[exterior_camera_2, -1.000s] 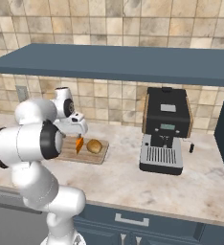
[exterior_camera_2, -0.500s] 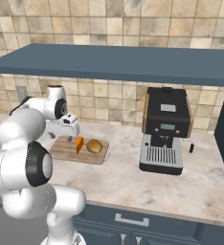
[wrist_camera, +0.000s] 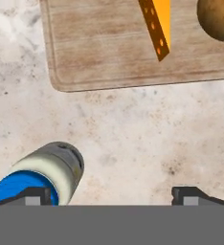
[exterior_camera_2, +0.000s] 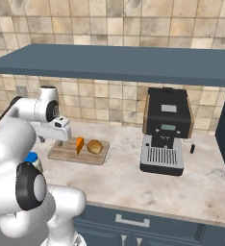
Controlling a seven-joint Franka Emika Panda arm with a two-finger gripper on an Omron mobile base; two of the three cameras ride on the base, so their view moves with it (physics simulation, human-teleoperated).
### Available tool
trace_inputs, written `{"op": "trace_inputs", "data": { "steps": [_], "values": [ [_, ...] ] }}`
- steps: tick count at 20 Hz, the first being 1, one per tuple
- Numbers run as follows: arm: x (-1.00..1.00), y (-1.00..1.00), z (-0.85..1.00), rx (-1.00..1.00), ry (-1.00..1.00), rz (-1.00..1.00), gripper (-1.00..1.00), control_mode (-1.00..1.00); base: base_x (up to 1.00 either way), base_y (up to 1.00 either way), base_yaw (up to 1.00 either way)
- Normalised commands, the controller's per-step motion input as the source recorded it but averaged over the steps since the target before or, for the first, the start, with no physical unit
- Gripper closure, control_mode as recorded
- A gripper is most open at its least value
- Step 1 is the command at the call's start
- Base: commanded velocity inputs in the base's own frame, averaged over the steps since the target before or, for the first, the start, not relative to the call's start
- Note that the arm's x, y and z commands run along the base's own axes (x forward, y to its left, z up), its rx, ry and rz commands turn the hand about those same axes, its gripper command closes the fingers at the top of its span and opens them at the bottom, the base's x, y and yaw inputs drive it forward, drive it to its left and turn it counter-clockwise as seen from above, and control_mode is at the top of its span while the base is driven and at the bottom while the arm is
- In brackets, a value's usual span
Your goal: Retrieve the reheated potato from the microwave, then place the potato, cheese, and condiment on the cutting board.
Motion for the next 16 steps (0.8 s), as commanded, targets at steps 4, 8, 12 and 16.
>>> {"op": "trace_inputs", "data": {
  "steps": [4, 8, 12, 16],
  "values": [
    [-0.49, 0.22, 0.10, 0.00, 0.00, 0.08, -1.00, -1.00, 0.00, 0.00, 0.00],
    [-0.40, 0.17, 0.12, 0.00, 0.00, 0.16, -1.00, -1.00, 0.00, 0.00, 0.00],
    [-0.34, 0.08, 0.16, 0.01, 0.00, 0.16, -1.00, -1.00, 0.00, 0.00, 0.00],
    [-0.35, 0.07, 0.21, 0.07, 0.00, 0.12, -1.00, -1.00, 0.00, 0.00, 0.00]
  ]
}}
